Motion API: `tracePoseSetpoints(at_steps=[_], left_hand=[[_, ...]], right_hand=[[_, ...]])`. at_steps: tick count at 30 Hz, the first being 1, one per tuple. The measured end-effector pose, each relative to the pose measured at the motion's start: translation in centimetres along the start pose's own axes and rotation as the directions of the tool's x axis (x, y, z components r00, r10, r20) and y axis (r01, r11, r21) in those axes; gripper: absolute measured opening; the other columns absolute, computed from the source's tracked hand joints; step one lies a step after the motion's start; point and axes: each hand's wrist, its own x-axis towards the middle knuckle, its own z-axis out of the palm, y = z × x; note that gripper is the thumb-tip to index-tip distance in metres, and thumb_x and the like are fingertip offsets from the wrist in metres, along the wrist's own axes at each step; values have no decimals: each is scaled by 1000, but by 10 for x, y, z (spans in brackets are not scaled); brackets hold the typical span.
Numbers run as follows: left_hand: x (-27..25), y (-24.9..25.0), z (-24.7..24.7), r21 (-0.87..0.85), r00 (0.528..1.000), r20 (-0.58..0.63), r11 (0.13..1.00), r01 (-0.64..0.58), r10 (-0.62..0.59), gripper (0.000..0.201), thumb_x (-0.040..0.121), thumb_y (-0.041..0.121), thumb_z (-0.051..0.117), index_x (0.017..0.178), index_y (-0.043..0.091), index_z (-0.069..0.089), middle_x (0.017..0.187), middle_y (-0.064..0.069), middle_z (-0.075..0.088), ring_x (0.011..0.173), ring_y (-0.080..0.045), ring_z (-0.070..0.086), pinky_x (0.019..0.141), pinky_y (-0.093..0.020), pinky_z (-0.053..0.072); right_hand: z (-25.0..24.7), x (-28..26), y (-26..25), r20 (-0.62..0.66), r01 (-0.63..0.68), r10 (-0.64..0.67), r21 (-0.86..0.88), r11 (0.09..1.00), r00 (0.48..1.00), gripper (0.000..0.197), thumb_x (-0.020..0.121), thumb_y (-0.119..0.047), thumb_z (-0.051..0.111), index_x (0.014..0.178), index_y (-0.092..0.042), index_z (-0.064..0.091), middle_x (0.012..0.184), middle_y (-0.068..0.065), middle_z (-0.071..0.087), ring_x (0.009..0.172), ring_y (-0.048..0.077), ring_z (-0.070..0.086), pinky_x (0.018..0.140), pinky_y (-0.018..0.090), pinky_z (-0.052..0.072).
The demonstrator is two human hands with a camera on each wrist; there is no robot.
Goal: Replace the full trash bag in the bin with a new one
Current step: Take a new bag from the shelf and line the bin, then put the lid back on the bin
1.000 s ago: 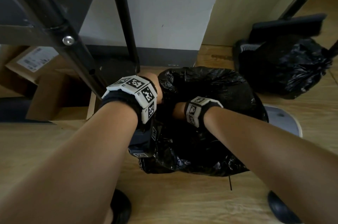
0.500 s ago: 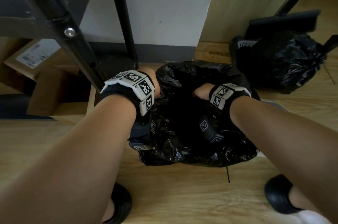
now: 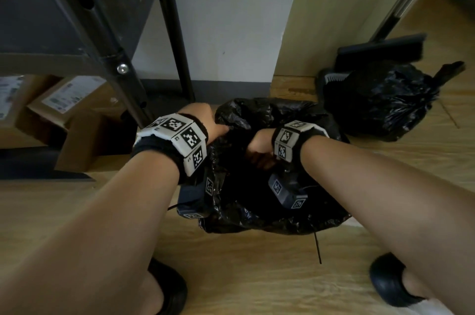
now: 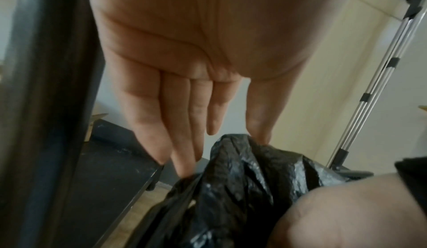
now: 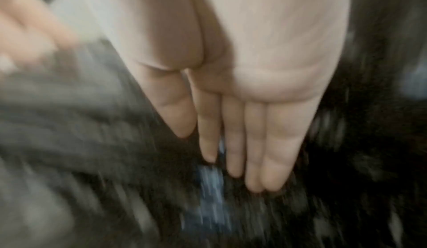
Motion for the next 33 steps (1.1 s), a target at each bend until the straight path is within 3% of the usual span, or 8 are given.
tracePoseSetpoints(at_steps=[4, 9, 13, 17, 21, 27, 31, 33], left_hand=[[-23, 13, -10, 20, 998, -63, 1000, -2, 3, 46, 92, 37, 53, 123, 3, 58, 125, -16, 61, 116, -30, 56, 95, -35, 44], [-54, 55, 1, 48, 988, -77, 990, -133, 136, 34, 92, 35, 52, 109, 10, 66, 114, -12, 67, 107, -27, 61, 86, -31, 47], [-77, 102, 20, 51, 967, -85, 970, -237, 241, 39, 94, 34, 49, 126, 14, 59, 129, -8, 61, 119, -24, 56, 99, -32, 44], [-101, 148, 41, 67, 943, -62, 944, -324, 328, 40, 94, 33, 49, 129, 14, 56, 133, -8, 58, 123, -24, 53, 101, -31, 42], [-113, 192, 61, 92, 917, -1, 913, -398, 399, 36, 94, 31, 49, 121, 11, 61, 125, -10, 62, 116, -27, 57, 96, -32, 45], [-114, 250, 93, 102, 899, 96, 894, -435, 427, 39, 94, 32, 48, 128, 15, 54, 132, -8, 55, 122, -26, 53, 100, -34, 44], [-102, 279, 124, 116, 901, 179, 900, -419, 396, 42, 95, 28, 48, 132, 9, 51, 136, -11, 53, 125, -28, 50, 102, -33, 41], [-91, 289, 140, 129, 910, 223, 915, -382, 349, 42, 95, 28, 49, 131, 7, 52, 136, -13, 52, 124, -29, 50, 105, -36, 41]], right_hand=[[-18, -22, 8, 53, -17, 9, 142, 990, 999, 23, 95, -13, 46, 75, -8, 55, 73, 7, 54, 61, 19, 49, 62, 27, 43], [-27, -65, 35, -212, 143, -85, 273, 951, 974, 29, 91, -11, 53, 117, 1, 59, 75, 6, 60, 64, 17, 58, 64, 26, 50], [-35, -106, 71, -306, 251, -126, 416, 874, 944, 30, 93, -11, 52, 118, 3, 58, 72, 5, 58, 62, 17, 57, 62, 26, 50], [-48, -148, 118, -343, 224, -26, 554, 802, 939, 17, 95, -15, 51, 80, -8, 55, 70, 8, 55, 59, 18, 52, 64, 28, 47], [-59, -169, 173, -454, 160, 67, 442, 883, 889, 25, 93, -17, 51, 110, -2, 62, 94, 12, 64, 97, 31, 64, 83, 33, 50], [-71, -172, 247, -426, 47, 197, 499, 866, 883, 21, 97, -11, 41, 81, -5, 52, 89, 13, 57, 76, 24, 55, 73, 29, 45], [-74, -151, 295, -476, 23, 260, 511, 859, 840, 17, 92, -11, 51, 75, -14, 51, 77, 5, 59, 61, 13, 58, 50, 18, 48], [-74, -134, 314, -436, -27, 299, 528, 849, 849, 17, 93, -11, 47, 77, -9, 49, 88, 13, 61, 75, 22, 62, 65, 24, 51]])
